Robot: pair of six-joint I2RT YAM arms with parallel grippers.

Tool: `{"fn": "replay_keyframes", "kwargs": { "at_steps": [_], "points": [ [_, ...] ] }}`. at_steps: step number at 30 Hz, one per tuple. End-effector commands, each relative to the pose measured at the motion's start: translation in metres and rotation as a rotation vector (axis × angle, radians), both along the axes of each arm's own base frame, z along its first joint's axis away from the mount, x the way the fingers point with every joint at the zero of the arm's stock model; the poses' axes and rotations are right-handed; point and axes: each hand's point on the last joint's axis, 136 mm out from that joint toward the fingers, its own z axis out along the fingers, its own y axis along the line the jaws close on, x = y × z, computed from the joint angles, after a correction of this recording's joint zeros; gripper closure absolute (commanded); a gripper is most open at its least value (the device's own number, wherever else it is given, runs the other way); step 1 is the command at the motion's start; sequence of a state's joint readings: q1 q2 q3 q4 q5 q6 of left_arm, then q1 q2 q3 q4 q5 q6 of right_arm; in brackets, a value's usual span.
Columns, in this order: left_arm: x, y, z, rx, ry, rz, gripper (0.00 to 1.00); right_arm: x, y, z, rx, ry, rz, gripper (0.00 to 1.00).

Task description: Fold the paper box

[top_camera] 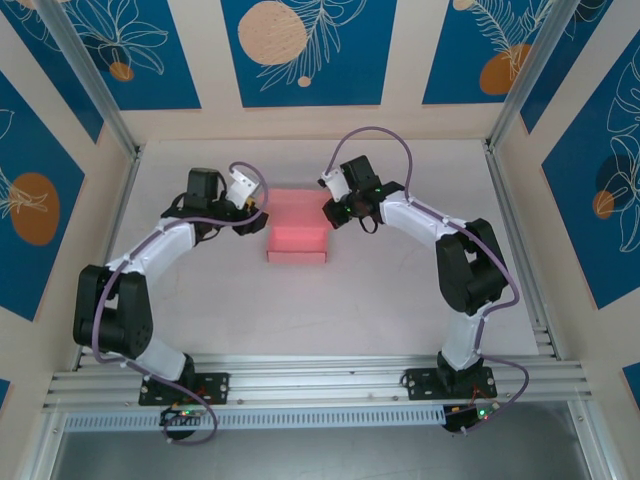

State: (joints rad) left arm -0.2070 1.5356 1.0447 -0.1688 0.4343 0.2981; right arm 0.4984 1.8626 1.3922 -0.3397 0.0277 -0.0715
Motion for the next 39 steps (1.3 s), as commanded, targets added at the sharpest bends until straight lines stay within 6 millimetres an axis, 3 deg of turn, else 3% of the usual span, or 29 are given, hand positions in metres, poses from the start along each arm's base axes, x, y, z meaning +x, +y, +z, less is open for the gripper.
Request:
{"fn": "replay_keyframes", "kwargs": {
  "at_steps": [1,7,10,13,19,21,23,25,39],
  "points": [
    [-0.002,0.025,-0.012,0.082,0.017,0.067,0.43,-0.003,0.003,0.016,0.013,-0.052,0.022,0.99],
    [0.003,0.019,-0.016,0.023,-0.003,-0.015,0.43,-0.007,0.007,0.025,0.031,-0.066,0.05,0.99],
    [0.006,0.007,-0.015,-0.035,0.005,-0.071,0.5,-0.008,0.009,0.027,0.04,-0.07,0.061,0.99],
    [0.008,-0.002,-0.016,-0.079,0.028,-0.107,0.51,-0.007,0.011,0.027,0.04,-0.071,0.066,0.99],
    [0.018,-0.002,-0.018,-0.09,0.018,-0.083,0.63,-0.008,0.013,0.027,0.034,-0.071,0.074,0.99],
    [0.024,-0.002,-0.016,-0.097,0.001,-0.067,0.63,-0.007,0.013,0.027,0.03,-0.071,0.076,0.99],
    [0.03,0.002,-0.017,-0.084,-0.014,-0.04,0.52,-0.008,0.014,0.027,0.029,-0.068,0.078,0.99],
    [0.035,0.004,-0.019,-0.068,-0.015,-0.029,0.5,-0.007,0.015,0.028,0.029,-0.069,0.08,0.99],
    [0.053,-0.008,-0.014,-0.105,-0.025,-0.084,0.56,-0.009,0.019,0.029,0.036,-0.066,0.097,0.99]
  ]
}}
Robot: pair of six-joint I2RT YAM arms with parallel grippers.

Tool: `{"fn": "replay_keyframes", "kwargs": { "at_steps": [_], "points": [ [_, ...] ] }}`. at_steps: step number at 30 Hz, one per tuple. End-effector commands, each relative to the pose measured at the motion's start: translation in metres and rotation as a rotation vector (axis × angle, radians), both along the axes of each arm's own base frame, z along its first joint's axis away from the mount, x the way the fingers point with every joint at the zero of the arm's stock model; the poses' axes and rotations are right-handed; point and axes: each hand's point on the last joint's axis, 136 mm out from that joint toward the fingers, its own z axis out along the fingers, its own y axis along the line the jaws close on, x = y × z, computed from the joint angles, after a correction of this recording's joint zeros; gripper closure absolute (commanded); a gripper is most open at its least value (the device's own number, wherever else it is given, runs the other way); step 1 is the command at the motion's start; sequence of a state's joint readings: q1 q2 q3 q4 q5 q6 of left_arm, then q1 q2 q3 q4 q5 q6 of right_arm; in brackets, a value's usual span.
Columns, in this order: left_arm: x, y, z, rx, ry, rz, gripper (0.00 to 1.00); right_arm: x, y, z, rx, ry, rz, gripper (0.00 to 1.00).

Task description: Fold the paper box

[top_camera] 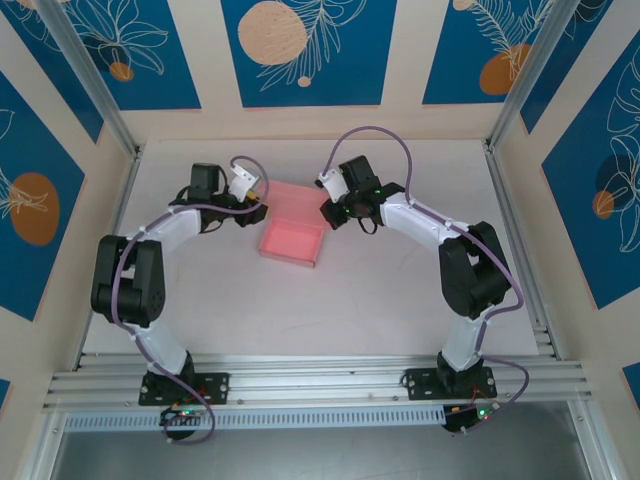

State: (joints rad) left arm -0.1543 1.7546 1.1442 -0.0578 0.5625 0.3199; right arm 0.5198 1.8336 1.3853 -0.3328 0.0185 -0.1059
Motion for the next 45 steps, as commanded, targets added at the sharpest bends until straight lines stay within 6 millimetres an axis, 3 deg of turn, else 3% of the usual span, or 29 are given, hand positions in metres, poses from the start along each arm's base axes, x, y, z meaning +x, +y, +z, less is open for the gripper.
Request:
{"fn": "replay_keyframes", "kwargs": {
  "at_steps": [1,3,7,15,26,34,40,45],
  "points": [
    [0.012,-0.004,0.011,-0.026,-0.037,-0.024,0.56,-0.001,0.01,0.016,0.029,-0.026,0.044,0.99],
    [0.019,-0.001,0.009,-0.005,-0.041,-0.008,0.56,-0.001,0.01,0.017,0.028,-0.025,0.046,0.99],
    [0.026,0.006,0.005,0.05,-0.045,0.008,0.39,0.0,0.009,0.016,0.019,-0.027,0.044,1.0],
    [0.025,0.022,0.025,-0.036,-0.068,-0.058,0.39,0.0,0.009,0.015,0.019,-0.027,0.049,1.0],
    [0.019,0.007,0.013,-0.039,0.011,-0.168,0.43,0.001,0.016,0.019,0.046,-0.02,0.074,1.0],
    [0.018,-0.007,0.004,0.005,0.028,-0.152,0.67,0.003,0.015,0.016,0.029,-0.015,0.06,1.0],
    [0.022,-0.016,0.013,-0.002,0.003,-0.088,0.97,0.01,0.009,0.009,-0.022,-0.007,-0.002,1.0],
    [0.021,-0.025,0.019,0.025,-0.042,0.021,1.0,0.018,0.005,0.001,-0.1,-0.004,-0.096,0.98]
  ]
}}
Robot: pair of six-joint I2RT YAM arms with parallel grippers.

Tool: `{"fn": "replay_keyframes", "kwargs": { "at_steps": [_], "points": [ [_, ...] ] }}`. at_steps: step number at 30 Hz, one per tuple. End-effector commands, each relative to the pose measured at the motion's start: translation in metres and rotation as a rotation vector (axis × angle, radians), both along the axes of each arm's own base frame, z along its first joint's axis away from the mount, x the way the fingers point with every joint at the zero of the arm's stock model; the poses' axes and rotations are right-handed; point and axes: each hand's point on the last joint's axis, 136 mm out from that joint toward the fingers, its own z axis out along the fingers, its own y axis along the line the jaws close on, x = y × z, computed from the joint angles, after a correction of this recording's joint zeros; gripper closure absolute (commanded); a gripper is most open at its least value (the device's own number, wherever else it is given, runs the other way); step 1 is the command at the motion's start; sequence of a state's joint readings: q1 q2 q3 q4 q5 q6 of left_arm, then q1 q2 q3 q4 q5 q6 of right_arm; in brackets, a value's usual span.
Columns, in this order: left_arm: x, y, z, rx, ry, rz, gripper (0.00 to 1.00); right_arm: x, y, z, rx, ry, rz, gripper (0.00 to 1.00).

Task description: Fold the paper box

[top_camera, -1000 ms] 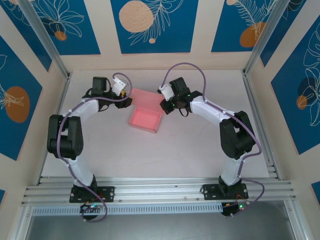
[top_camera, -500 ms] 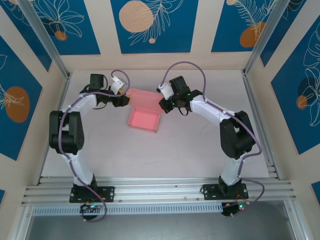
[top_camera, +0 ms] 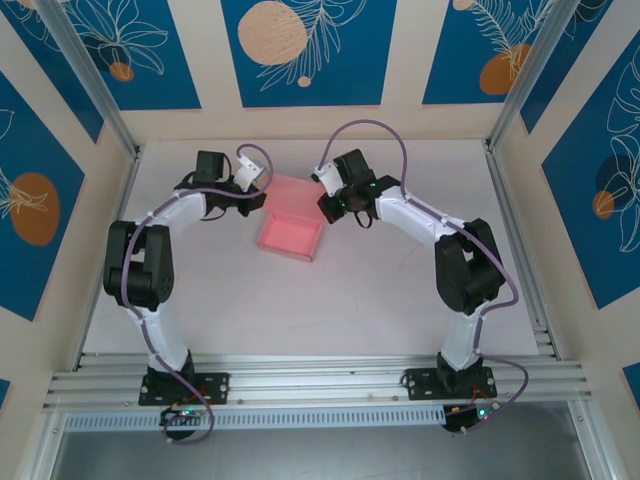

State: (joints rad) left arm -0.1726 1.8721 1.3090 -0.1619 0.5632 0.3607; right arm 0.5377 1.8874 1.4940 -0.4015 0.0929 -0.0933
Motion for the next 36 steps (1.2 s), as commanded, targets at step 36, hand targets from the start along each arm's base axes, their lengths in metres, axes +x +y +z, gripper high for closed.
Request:
{"fn": "replay_keyframes", "kwargs": {
  "at_steps": [36],
  "points": [
    [0.001,-0.036,0.022,-0.187,-0.154,0.629,1.0,0.061,-0.006,-0.003,0.121,-0.018,-0.582,0.94]
  ]
}}
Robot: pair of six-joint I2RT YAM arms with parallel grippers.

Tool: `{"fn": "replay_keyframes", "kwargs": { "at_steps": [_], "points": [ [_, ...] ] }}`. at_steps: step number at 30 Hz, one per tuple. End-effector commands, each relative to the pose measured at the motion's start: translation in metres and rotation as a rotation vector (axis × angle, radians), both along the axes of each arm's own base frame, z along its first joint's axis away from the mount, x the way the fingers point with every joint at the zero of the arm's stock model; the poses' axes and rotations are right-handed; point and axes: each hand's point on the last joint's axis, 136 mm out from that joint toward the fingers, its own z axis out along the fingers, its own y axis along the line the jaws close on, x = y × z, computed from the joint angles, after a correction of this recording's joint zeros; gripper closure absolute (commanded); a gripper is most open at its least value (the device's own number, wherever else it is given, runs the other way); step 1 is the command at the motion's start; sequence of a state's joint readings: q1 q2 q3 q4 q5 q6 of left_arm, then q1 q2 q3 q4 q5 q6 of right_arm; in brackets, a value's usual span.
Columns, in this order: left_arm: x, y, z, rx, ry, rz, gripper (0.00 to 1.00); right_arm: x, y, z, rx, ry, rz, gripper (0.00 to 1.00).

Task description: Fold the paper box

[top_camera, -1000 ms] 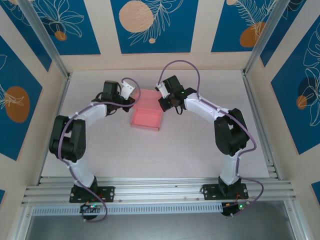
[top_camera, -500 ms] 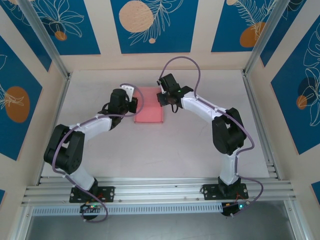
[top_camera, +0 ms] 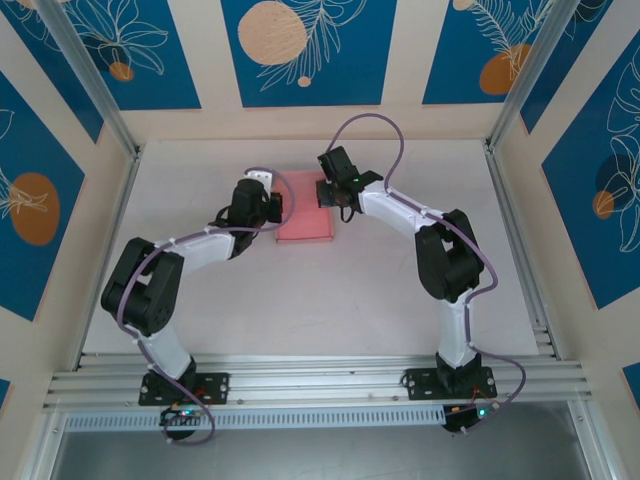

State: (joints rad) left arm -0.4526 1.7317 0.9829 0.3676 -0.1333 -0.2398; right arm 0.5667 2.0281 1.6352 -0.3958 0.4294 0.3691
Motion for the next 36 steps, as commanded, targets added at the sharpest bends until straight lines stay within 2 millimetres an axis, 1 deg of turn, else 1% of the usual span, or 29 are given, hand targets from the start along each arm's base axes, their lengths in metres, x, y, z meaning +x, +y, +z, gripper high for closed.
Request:
{"fn": "replay_keyframes", "kwargs": {
  "at_steps": [1,7,14,16,23,31,36],
  "points": [
    [0.004,-0.011,0.008,-0.057,-0.031,0.01,1.0,0.007,0.014,0.009,0.061,-0.059,-0.042,0.94],
    [-0.007,-0.007,-0.008,-0.06,-0.004,0.02,1.0,-0.007,0.021,-0.003,0.036,-0.08,-0.046,0.94],
    [-0.018,-0.002,-0.029,-0.046,0.03,0.028,1.0,-0.026,0.018,-0.021,0.04,-0.081,-0.064,0.94],
    [-0.021,0.0,-0.034,-0.049,0.036,0.035,1.0,-0.031,0.019,-0.023,0.037,-0.085,-0.061,0.94],
    [-0.032,0.001,-0.04,-0.066,0.052,0.026,1.0,-0.042,0.016,-0.03,-0.007,-0.113,-0.051,0.94],
    [-0.051,0.006,-0.062,-0.103,0.111,0.03,1.0,-0.06,0.012,-0.038,-0.017,-0.164,-0.037,0.94],
    [-0.062,0.008,-0.071,-0.132,0.139,0.032,1.0,-0.069,0.009,-0.045,-0.028,-0.18,-0.052,0.94]
  ]
}}
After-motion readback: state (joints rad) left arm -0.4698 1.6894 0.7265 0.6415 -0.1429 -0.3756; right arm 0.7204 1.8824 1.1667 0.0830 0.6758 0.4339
